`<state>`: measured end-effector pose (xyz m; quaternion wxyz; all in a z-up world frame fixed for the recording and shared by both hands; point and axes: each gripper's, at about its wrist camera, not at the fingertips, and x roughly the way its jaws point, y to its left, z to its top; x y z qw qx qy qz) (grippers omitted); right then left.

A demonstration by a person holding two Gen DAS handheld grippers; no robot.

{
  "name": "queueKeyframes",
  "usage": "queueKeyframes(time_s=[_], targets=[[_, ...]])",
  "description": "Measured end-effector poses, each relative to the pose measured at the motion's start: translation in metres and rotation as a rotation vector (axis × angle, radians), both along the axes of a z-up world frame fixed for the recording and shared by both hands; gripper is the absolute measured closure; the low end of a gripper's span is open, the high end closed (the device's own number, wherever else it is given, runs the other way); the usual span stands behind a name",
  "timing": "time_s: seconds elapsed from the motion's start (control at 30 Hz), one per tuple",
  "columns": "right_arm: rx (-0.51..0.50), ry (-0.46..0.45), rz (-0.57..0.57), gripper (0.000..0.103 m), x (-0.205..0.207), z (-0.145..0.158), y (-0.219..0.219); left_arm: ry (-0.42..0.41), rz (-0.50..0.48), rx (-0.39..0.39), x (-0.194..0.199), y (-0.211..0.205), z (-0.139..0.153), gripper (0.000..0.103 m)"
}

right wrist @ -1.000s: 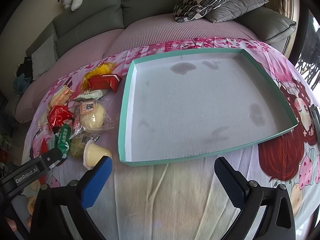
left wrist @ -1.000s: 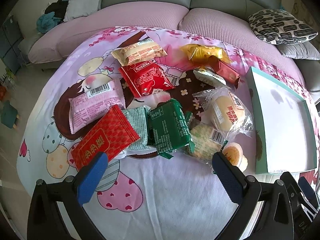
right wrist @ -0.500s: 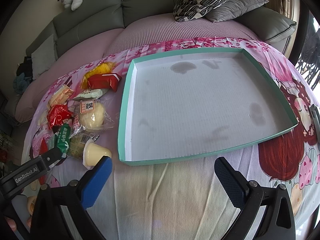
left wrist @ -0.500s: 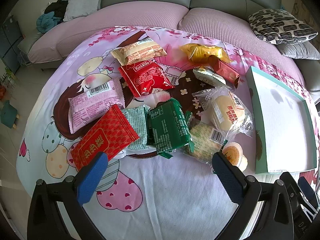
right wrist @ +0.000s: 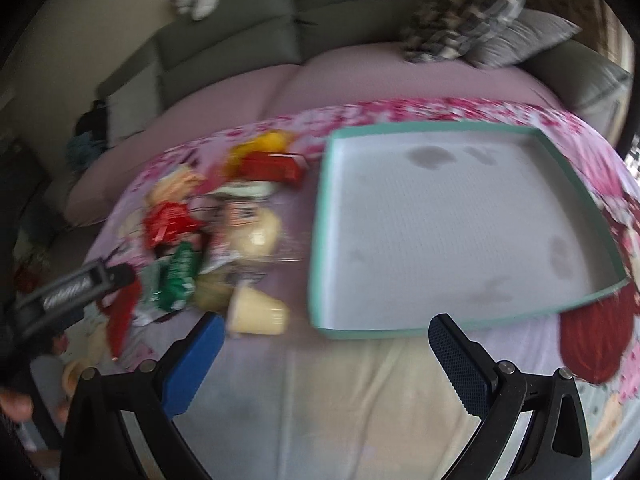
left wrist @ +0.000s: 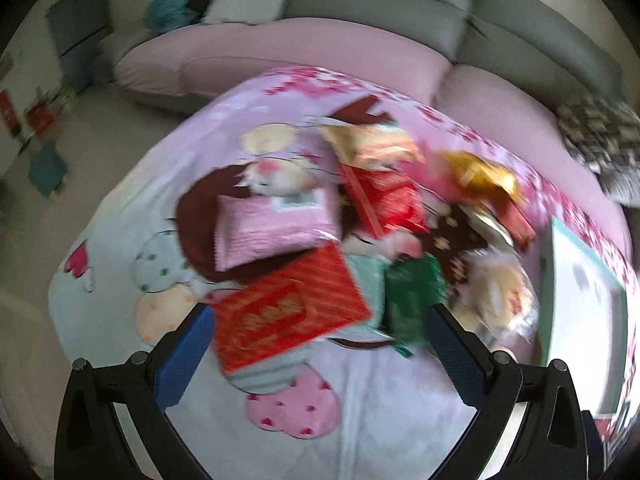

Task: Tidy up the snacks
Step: 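Grasp the red gift-wrapped bar with the left tool while the right tool grasps the yellow pudding cup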

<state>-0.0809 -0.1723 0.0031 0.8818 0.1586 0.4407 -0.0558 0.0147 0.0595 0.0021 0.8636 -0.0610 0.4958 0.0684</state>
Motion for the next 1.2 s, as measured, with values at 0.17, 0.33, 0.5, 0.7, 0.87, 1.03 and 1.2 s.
queueKeyframes(time_s=[0.17,0.33,0.5,0.7,0.87,1.03,1.2], targets=[[0.030,-0.010,0.071,0.013,0.010,-0.002,0.021,0.012,0.072,-0.046,0.005,0.035,-0.004,0.000],[0.069,0.017,0.133,0.021,0.022,-0.012,0.037,0.054,0.155,-0.106,0.006,0.069,-0.014,0.000],[0.089,0.056,0.160,0.030,0.033,-0.024,0.047,0.099,0.152,-0.150,0.008,0.078,-0.027,0.000],[0.106,0.074,0.141,0.039,0.041,-0.032,0.041,0.107,0.013,-0.024,0.012,0.053,-0.032,0.000],[0.112,0.089,0.099,0.048,0.045,-0.037,0.032,0.105,-0.075,0.046,0.014,0.043,-0.034,0.000],[0.149,0.120,0.052,0.056,0.049,-0.047,0.021,0.097,-0.133,0.080,0.018,0.041,-0.039,0.000],[0.158,0.136,0.055,0.058,0.052,-0.051,0.021,0.081,-0.199,0.093,0.021,0.036,-0.044,0.000]])
